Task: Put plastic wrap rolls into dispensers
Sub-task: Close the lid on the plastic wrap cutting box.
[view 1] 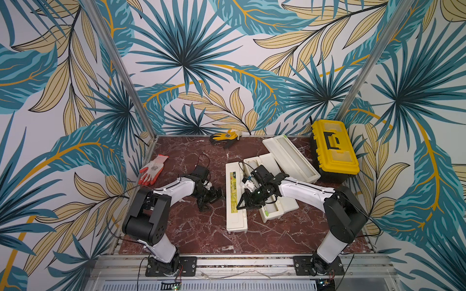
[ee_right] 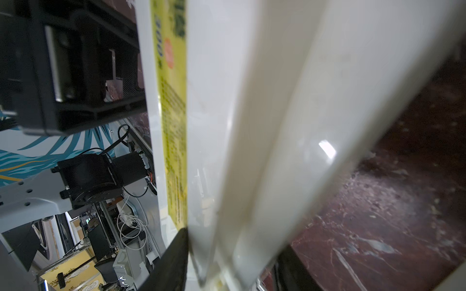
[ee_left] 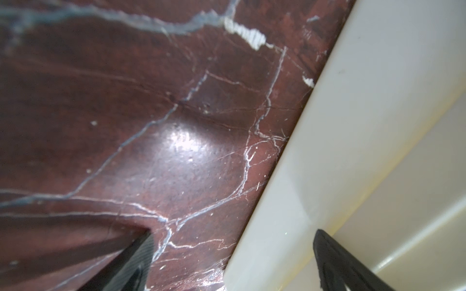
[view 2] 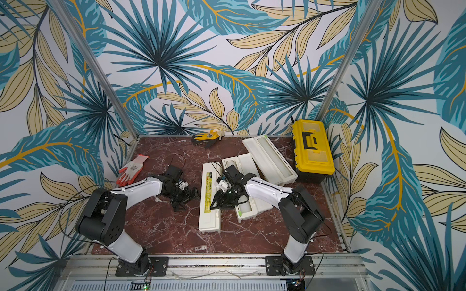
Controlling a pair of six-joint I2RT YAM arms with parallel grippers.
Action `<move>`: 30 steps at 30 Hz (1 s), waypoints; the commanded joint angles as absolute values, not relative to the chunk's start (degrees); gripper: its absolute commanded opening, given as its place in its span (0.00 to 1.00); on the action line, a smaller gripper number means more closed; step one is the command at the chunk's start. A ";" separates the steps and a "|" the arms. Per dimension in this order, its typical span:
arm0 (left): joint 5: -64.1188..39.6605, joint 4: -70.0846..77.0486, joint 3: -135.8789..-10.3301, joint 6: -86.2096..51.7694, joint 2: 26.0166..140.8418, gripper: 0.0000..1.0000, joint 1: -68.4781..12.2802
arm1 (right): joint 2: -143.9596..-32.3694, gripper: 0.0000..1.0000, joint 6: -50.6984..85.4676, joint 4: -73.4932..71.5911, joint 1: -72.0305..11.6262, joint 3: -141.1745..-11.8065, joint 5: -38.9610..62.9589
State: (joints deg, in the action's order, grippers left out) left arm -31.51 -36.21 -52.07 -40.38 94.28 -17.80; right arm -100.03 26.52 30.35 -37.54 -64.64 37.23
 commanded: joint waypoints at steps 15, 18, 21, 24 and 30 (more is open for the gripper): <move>-23.97 -41.11 -48.68 -39.33 95.43 1.00 -17.43 | -112.54 0.48 24.46 33.34 -42.23 -66.25 29.67; -22.89 -42.11 -47.83 -39.44 93.55 1.00 -16.29 | -115.92 0.48 23.01 34.17 -43.47 -72.05 30.90; -21.76 -43.05 -46.34 -39.33 90.38 1.00 -14.08 | -118.42 0.48 22.33 34.52 -44.30 -77.05 31.29; -21.70 -43.15 -45.35 -39.01 88.60 1.00 -12.27 | -119.03 0.50 21.73 35.80 -44.30 -79.28 30.23; -22.39 -43.07 -46.45 -38.24 91.56 1.00 -12.25 | -113.97 0.81 21.98 36.81 -44.30 -75.92 26.22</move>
